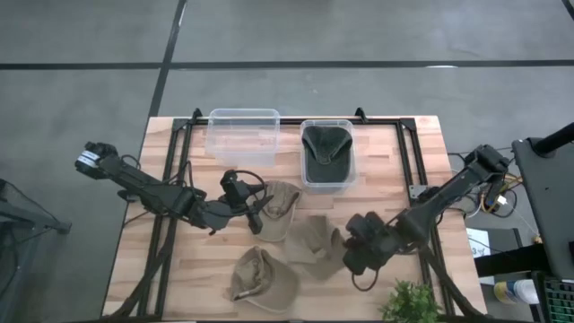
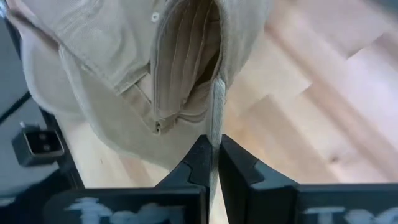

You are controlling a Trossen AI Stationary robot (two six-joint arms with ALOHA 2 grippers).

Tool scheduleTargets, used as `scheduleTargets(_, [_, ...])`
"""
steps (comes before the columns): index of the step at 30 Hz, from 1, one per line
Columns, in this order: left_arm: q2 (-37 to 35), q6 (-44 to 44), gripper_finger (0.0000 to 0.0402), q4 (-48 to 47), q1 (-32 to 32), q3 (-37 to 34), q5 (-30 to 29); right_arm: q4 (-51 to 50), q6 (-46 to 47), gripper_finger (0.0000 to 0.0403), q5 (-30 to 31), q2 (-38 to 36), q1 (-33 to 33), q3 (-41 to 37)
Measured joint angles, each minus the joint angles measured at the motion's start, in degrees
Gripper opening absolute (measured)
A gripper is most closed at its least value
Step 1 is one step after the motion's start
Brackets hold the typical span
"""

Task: Pick & Place hat
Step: Put the bottom right light brown cap into the left transparent bin

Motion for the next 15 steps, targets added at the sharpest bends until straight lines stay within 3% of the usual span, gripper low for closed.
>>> scheduleTargets(10, [0.0,0.0,0.0160,0.0,0.0,0.0,0.0,-1.8,-6.2,0.0012,13.4,-9.2,0.0,2.4])
scheduleTargets(15, [0.0,0.0,0.0160,-0.1,0.0,0.0,3.1,-2.3,-9.4,0.0012,21.7,-13.4,0.0,2.4])
